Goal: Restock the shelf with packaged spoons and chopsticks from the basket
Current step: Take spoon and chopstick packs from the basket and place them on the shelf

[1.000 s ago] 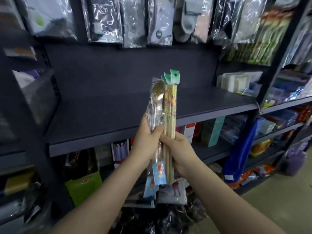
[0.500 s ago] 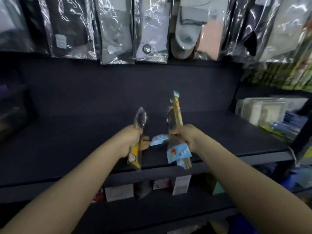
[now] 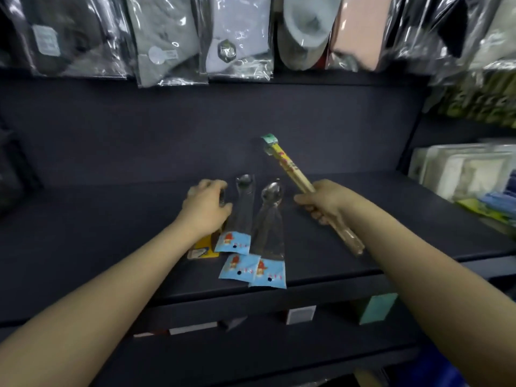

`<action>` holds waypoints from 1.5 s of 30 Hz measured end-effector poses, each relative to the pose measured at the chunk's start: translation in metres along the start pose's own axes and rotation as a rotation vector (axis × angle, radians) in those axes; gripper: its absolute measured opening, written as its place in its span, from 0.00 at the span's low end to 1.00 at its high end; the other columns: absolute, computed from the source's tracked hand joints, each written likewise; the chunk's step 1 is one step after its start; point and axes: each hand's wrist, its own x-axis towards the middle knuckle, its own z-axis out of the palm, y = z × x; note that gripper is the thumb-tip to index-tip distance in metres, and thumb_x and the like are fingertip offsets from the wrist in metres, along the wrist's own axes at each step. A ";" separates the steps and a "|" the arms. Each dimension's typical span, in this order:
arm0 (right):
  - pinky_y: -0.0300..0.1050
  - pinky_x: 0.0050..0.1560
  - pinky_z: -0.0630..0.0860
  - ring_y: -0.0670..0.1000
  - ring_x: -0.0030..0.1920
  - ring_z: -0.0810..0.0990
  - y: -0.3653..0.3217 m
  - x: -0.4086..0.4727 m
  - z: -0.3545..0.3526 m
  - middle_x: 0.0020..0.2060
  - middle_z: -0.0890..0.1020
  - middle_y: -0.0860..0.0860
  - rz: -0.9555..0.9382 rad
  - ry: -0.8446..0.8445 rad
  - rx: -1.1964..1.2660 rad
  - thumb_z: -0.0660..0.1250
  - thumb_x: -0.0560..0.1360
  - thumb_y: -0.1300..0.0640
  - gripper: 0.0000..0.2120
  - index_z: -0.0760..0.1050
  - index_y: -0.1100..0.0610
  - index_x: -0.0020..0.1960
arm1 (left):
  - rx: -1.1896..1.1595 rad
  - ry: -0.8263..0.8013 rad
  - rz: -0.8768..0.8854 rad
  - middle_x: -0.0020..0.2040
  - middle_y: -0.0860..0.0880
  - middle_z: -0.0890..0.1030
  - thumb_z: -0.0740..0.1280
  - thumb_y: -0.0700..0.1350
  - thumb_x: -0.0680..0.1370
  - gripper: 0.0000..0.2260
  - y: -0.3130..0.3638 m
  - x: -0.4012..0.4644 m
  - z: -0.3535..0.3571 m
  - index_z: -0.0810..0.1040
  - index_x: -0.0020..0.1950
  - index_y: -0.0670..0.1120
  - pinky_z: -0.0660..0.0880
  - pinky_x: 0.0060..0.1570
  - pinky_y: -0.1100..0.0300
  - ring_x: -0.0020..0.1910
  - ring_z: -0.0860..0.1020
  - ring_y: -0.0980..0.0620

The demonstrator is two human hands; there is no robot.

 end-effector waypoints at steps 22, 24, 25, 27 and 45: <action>0.55 0.61 0.69 0.63 0.64 0.69 0.115 -0.005 -0.109 0.64 0.71 0.60 -0.060 0.562 -0.876 0.56 0.79 0.52 0.19 0.68 0.60 0.66 | -0.141 -0.118 0.628 0.50 0.54 0.81 0.63 0.45 0.76 0.11 0.117 -0.024 0.016 0.77 0.58 0.51 0.76 0.51 0.55 0.46 0.79 0.55; 0.52 0.57 0.72 0.61 0.60 0.73 0.091 -0.028 -0.079 0.60 0.75 0.60 -0.286 0.536 -0.723 0.58 0.78 0.54 0.17 0.71 0.60 0.63 | -0.176 -0.074 0.600 0.52 0.56 0.79 0.62 0.45 0.77 0.14 0.100 -0.041 -0.001 0.73 0.62 0.52 0.75 0.49 0.61 0.46 0.78 0.55; 0.51 0.54 0.73 0.60 0.57 0.75 0.077 -0.042 -0.060 0.57 0.77 0.59 -0.403 0.495 -0.659 0.58 0.79 0.55 0.15 0.72 0.60 0.61 | -0.208 -0.031 0.575 0.52 0.56 0.78 0.63 0.44 0.76 0.16 0.088 -0.052 -0.011 0.73 0.63 0.53 0.74 0.46 0.65 0.45 0.78 0.55; 0.50 0.49 0.74 0.58 0.53 0.77 0.049 -0.073 -0.019 0.53 0.79 0.58 -0.607 0.410 -0.604 0.58 0.79 0.56 0.12 0.74 0.60 0.57 | -0.268 0.053 0.512 0.50 0.57 0.78 0.63 0.42 0.76 0.16 0.059 -0.076 -0.032 0.73 0.62 0.52 0.71 0.43 0.70 0.43 0.78 0.58; 0.50 0.40 0.74 0.53 0.36 0.75 0.069 -0.259 0.489 0.36 0.74 0.52 -0.750 -0.789 -0.761 0.52 0.80 0.53 0.11 0.68 0.55 0.42 | -0.226 -0.405 -0.512 0.56 0.46 0.79 0.60 0.41 0.78 0.14 -0.378 -0.435 -0.018 0.73 0.63 0.42 0.73 0.50 0.56 0.52 0.78 0.44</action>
